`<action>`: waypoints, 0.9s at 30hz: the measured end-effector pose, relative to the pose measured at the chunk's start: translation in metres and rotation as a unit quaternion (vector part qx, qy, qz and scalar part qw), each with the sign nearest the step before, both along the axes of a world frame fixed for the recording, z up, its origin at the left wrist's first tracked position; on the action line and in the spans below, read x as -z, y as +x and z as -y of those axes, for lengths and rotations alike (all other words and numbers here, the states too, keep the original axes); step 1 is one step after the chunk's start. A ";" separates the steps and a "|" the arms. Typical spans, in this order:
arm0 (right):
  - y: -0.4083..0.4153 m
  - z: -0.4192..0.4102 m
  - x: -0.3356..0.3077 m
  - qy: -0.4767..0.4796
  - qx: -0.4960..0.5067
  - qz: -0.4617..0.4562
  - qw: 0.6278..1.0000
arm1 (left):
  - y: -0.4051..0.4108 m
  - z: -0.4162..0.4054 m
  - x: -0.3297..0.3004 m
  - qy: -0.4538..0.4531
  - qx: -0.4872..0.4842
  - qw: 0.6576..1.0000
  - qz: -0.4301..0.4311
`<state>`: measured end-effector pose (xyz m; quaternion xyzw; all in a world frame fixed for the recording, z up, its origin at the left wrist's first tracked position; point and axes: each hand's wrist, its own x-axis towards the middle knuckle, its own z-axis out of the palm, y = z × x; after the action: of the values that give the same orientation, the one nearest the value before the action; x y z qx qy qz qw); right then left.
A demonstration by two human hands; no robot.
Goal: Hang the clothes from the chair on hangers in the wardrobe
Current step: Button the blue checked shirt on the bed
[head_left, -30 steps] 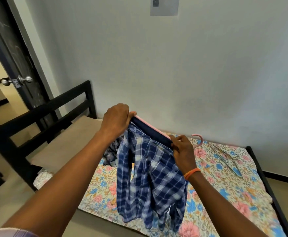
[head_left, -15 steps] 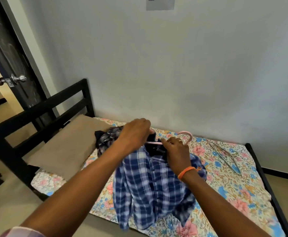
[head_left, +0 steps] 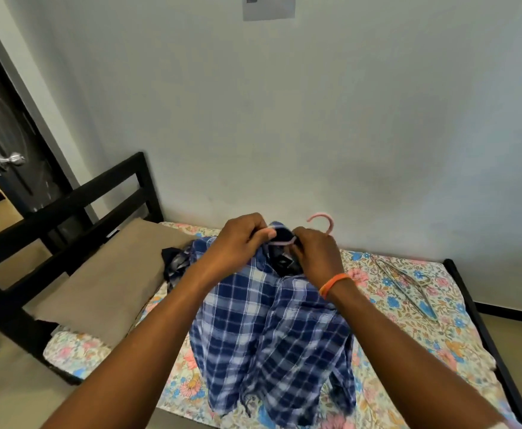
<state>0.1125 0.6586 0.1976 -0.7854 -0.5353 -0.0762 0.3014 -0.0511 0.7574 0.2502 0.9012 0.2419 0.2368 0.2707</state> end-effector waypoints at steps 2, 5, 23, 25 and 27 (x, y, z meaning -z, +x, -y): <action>0.014 -0.009 -0.015 -0.008 0.012 0.032 0.999 | 0.002 -0.003 0.016 0.039 -0.091 0.995 0.006; 0.032 -0.022 -0.038 -0.011 0.012 0.082 0.997 | 0.011 0.013 0.058 -0.072 -0.176 0.979 0.077; 0.093 -0.024 -0.166 -0.019 0.111 0.227 0.967 | 0.102 0.015 0.105 -0.110 -0.149 0.976 0.115; 0.100 -0.021 -0.179 -0.095 0.128 0.228 0.961 | 0.092 0.010 0.113 -0.132 -0.134 0.975 0.121; 0.094 -0.017 -0.180 -0.115 0.129 0.222 0.960 | 0.085 0.010 0.112 -0.159 -0.106 0.975 0.114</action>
<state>0.2065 0.6761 0.3773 -0.8404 -0.4882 -0.2245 0.0702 0.0335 0.7470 0.1378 0.7829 0.3380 0.3241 0.4096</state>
